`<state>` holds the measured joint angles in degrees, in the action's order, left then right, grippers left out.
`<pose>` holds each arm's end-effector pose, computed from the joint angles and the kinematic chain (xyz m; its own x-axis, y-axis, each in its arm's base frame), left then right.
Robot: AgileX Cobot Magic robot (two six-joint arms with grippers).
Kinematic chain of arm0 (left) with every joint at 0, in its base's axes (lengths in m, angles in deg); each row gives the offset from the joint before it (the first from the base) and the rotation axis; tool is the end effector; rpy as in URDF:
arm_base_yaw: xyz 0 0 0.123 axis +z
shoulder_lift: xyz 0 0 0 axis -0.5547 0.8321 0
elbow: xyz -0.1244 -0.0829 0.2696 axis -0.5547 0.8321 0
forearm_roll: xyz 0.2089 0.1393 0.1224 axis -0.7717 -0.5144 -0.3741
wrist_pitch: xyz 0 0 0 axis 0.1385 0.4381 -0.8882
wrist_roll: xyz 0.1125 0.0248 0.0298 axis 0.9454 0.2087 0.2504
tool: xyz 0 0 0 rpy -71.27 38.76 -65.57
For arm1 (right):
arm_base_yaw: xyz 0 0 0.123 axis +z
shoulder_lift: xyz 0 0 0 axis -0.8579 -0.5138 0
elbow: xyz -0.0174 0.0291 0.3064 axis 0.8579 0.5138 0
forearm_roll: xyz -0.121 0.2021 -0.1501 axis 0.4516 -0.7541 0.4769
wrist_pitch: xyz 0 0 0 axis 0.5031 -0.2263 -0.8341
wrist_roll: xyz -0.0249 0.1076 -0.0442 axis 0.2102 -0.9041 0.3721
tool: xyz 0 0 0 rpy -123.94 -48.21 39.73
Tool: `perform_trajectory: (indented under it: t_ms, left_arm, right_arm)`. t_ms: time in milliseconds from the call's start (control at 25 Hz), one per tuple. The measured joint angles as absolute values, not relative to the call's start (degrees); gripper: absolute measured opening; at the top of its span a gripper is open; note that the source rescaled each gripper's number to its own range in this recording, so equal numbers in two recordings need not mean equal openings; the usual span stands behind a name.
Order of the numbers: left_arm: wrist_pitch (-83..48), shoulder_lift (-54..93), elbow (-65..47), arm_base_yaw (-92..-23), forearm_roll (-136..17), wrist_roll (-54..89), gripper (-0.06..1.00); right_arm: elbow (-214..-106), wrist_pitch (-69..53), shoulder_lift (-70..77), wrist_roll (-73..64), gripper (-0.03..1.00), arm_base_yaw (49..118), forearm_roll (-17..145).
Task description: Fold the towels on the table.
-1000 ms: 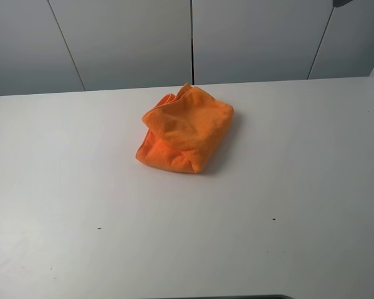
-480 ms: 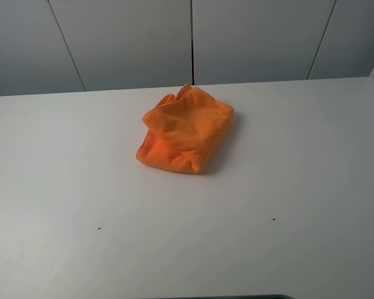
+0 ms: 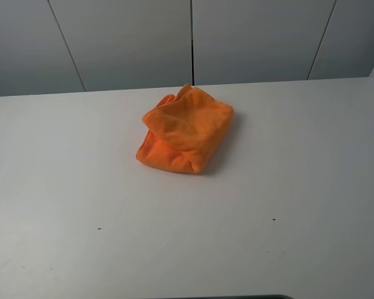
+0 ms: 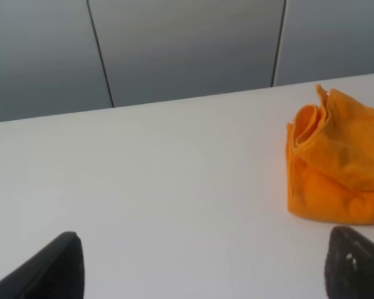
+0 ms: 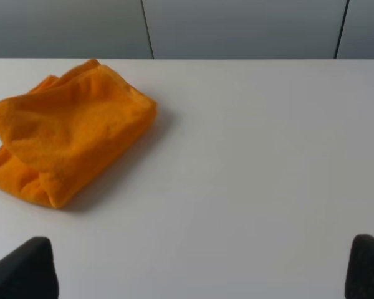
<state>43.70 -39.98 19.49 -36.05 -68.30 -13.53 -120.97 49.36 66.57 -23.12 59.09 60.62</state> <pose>0.0137 -0.0099 0.3904 -0.3822 0.0369 -0.9234 0.1219 0.9925 -0.0108 0.0202 0.0209 0.3341 -0.5059 0.0013 -0.8626 -0.1508 0.9845 0.0899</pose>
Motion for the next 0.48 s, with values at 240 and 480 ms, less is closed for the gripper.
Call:
perform_trajectory:
  t_ms: [240,480]
  left_arm:
    - [43.6,-48.5,26.3,-36.0,-69.1,-13.5,1.0]
    - [42.7,-52.1,32.1,-36.0,-69.1,-13.5,1.0]
  right_arm:
    - [-117.9,48.8,72.7,-23.5,1.0,59.1,64.3]
    - [-117.9,48.2,73.2,-23.5,1.0,59.1,66.3]
